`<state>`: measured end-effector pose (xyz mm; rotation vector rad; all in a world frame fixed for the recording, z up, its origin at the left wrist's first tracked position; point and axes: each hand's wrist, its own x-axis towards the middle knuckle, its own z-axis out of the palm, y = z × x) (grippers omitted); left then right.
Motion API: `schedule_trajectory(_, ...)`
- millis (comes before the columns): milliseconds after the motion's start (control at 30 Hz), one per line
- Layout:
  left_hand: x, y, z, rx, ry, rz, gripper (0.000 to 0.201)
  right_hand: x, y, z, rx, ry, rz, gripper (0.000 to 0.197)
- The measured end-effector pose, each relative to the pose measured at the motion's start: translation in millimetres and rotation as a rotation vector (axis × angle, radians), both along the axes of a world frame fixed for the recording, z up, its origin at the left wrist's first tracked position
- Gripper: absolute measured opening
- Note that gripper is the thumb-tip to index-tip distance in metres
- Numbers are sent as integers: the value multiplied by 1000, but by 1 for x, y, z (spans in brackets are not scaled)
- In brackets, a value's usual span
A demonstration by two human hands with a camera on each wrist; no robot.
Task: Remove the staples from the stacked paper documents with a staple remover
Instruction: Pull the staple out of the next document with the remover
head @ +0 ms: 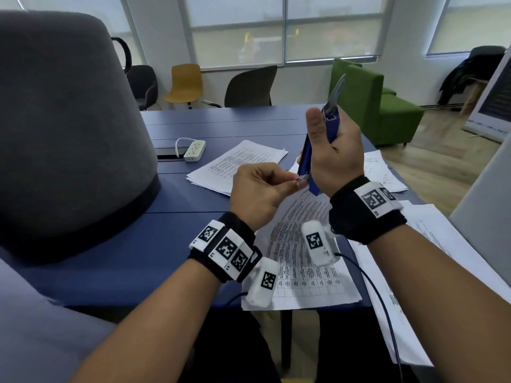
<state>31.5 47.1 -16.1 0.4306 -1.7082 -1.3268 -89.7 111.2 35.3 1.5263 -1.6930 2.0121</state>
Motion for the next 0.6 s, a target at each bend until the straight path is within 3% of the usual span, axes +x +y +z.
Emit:
schedule_trajectory(300, -5, 7, -5, 35, 13, -11, 20, -3, 2, 1, 26, 5, -18, 31)
schedule_trajectory(433, -12, -3, -9, -12, -125, 59, 7, -19, 11, 8, -67, -149, 14, 27)
schedule_trajectory(533, -19, -12, -5, -139, -279, 137, 19, -40, 26, 22, -210, -358, -26, 29)
schedule_trajectory(600, -26, -22, 1, -176, -260, 142, 19, -56, 42, 29, -252, -514, -3, 40)
